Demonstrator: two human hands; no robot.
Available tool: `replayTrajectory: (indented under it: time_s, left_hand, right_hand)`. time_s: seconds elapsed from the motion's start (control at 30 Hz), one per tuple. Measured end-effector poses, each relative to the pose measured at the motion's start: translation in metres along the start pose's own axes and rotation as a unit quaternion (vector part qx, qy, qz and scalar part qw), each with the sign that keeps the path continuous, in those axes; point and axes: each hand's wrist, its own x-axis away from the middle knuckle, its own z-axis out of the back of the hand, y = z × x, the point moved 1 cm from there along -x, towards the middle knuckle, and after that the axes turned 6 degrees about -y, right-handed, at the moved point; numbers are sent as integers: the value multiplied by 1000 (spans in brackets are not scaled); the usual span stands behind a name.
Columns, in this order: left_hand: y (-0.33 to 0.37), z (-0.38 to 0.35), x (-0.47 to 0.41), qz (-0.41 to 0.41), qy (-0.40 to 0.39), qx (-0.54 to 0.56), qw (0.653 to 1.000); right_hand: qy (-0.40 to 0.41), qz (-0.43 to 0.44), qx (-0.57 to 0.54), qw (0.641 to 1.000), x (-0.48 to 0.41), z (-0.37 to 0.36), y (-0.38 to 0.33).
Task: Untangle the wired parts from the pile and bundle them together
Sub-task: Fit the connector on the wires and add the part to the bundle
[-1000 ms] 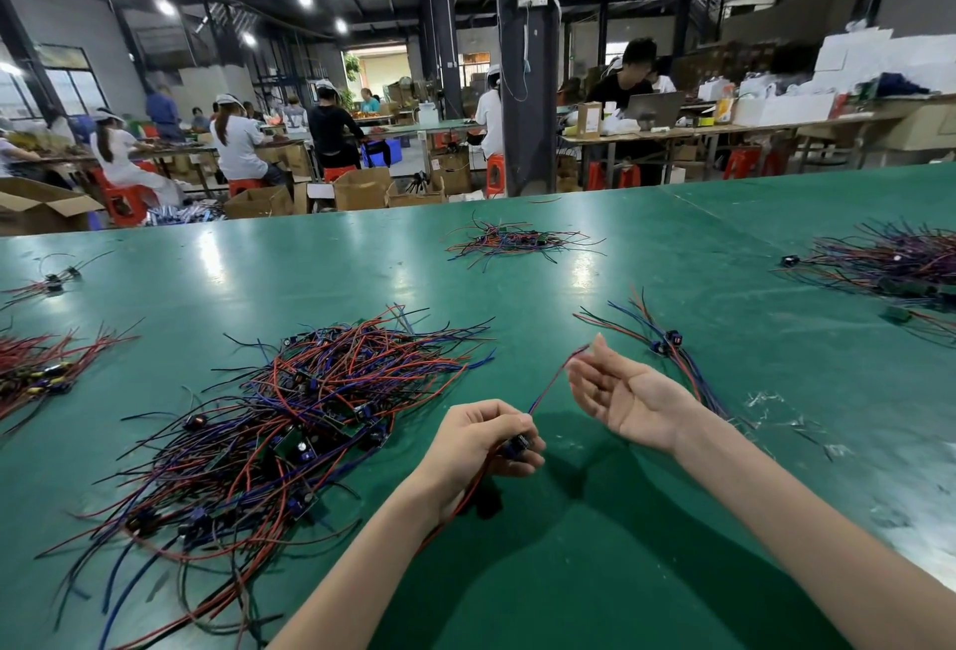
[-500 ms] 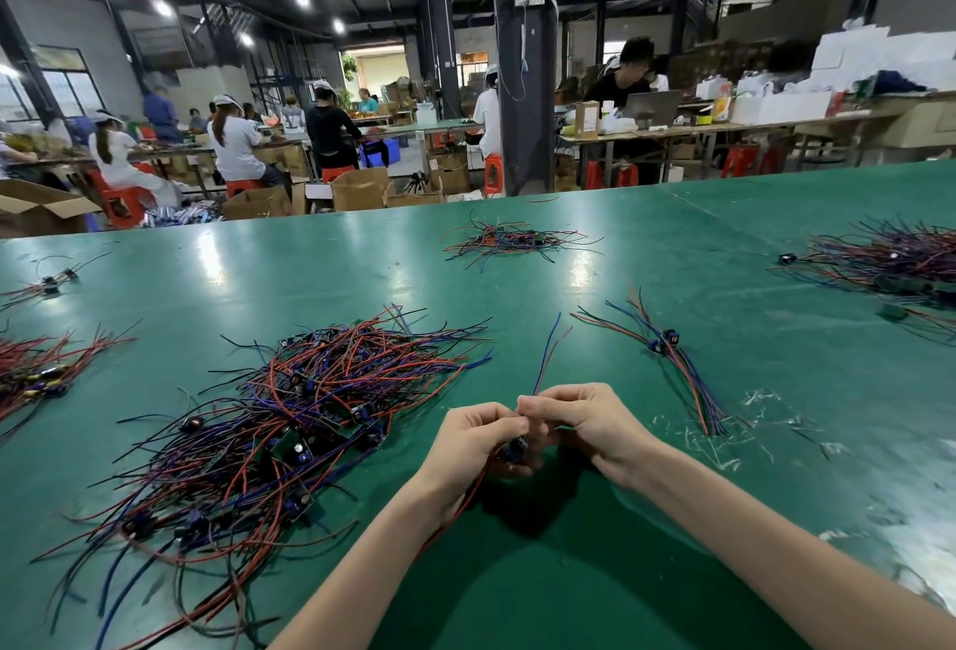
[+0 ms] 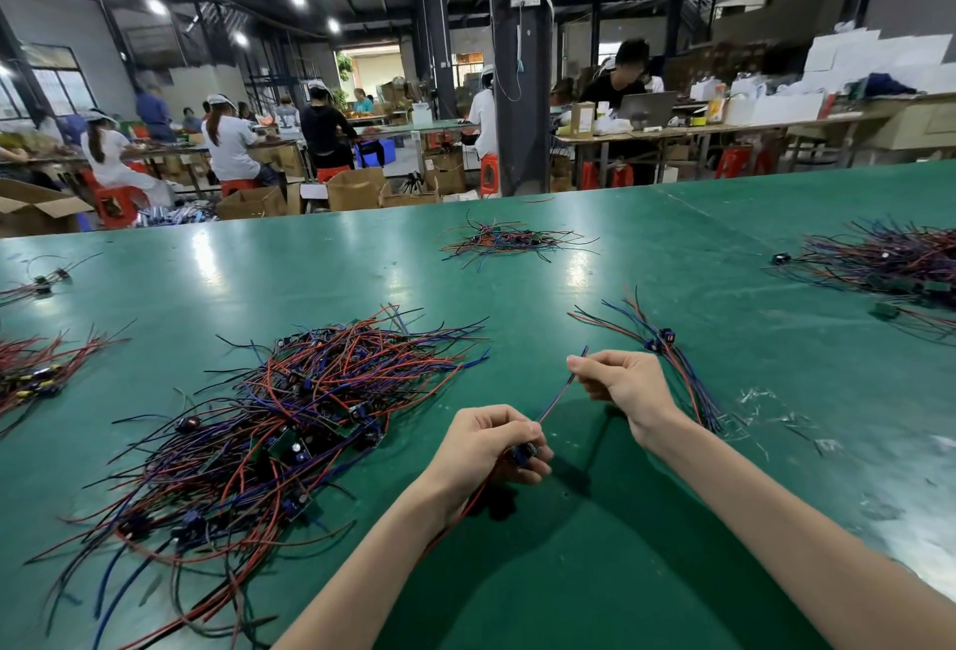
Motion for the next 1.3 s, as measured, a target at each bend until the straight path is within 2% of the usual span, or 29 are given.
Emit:
replayTrajectory:
  time_s: [0.17,0.3,0.37,0.5,0.63,0.83,0.9,1.0,1.07,1.2,1.3]
  left_hand:
    - [-1,-1,0,3,1,3,1000]
    - [0,0,0,4,1,1,1000]
    - [1,1,1,2,0,-4,1000]
    - [3,1,1,-3,-3,-3,1000]
    - [4,0,2,-6,-10,-2,1000]
    - [5,-1,3,-8,-13,1,1000]
    - [5,-1,3,-7,-14,0,1000]
    - [4,2,3,-5,-8,3,1000]
    - [4,4,3,-13,2,16,1000]
    - [6,9,0,-34,48,58,997]
    - [6,15,-1,-41,90,94,991]
  right_hand:
    - [33,95,180,978,-5,6,1]
    - [47,144,230,961,-4,4,0]
    - [48,107,181,976,-4,5,-2]
    - [41,1,-11,999,-3,7,-8]
    - [22,-109,-179,978,-2,4,-13]
    - [-8,-185,-249,951,-1,1,-12]
    - [-8,-179,-237,955,1,1,-13]
    - [-4,-95,-127,987,4,1,-18]
    - [-18,-53,-71,996,9,-1,-23]
    - [-84,-72,-40,993,23,-16,-22]
    - [-162,-79,3,984,38,-33,-17]
